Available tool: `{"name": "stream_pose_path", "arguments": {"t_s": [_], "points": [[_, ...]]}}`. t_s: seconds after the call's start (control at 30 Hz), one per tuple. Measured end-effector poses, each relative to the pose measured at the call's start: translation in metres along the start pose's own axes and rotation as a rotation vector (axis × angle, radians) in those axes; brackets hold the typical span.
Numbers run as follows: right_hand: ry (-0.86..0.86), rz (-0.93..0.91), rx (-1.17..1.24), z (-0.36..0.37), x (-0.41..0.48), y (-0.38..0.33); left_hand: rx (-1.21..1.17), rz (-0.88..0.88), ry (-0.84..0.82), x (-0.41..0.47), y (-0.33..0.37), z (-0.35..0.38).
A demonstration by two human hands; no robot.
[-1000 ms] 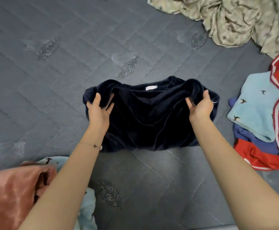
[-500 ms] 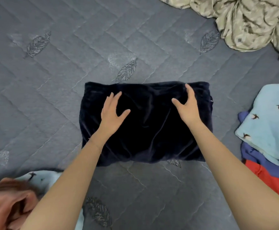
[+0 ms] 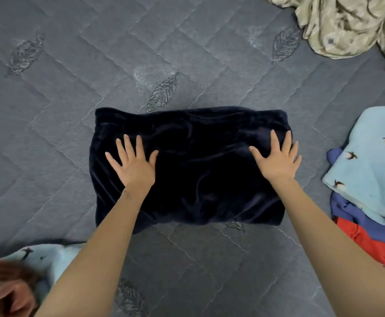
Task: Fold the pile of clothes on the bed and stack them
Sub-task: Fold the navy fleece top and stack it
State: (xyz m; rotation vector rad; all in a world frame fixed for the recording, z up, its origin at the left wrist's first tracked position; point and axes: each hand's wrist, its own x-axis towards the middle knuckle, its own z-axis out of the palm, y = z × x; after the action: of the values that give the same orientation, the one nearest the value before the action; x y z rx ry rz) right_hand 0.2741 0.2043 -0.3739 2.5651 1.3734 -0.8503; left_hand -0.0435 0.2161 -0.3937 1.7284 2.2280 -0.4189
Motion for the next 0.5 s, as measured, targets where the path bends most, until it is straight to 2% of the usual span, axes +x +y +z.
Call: {"name": "stream_pose_path", "arguments": {"t_s": [0.07, 0.1, 0.17, 0.2, 0.23, 0.27, 0.37, 0.43, 0.5], "points": [[0.019, 0.006, 0.181, -0.002, -0.003, 0.006, -0.093, -0.005, 0.103, -0.004, -0.002, -0.002], [0.029, 0.009, 0.284, -0.002, -0.005, 0.010, -0.138, 0.069, 0.182, -0.007, -0.002, -0.004], [0.050, 0.005, 0.505, 0.000, -0.010, 0.016, -0.165, 0.413, 0.296, -0.012, 0.005, -0.007], [0.069, 0.000, 0.589, 0.002, -0.013, 0.019, -0.126, 0.604, 0.306, -0.013, 0.011, -0.007], [0.088, 0.005, 0.640, 0.004, -0.016, 0.022, -0.073, 0.716, 0.272, -0.012, 0.018, -0.007], [0.097, 0.019, 0.672, 0.006, -0.018, 0.024, -0.032, 0.730, 0.203, -0.010, 0.025, -0.008], [0.044, 0.081, 0.793, 0.012, -0.020, 0.032, 0.015, 0.505, 0.002, 0.001, 0.035, -0.007], [-0.020, 0.129, 0.905, 0.018, -0.020, 0.039, -0.014, 0.434, -0.013, 0.002, 0.037, -0.008], [-0.082, 0.170, 1.012, 0.022, -0.021, 0.044, -0.117, 0.466, 0.088, -0.014, 0.039, -0.009]]}}
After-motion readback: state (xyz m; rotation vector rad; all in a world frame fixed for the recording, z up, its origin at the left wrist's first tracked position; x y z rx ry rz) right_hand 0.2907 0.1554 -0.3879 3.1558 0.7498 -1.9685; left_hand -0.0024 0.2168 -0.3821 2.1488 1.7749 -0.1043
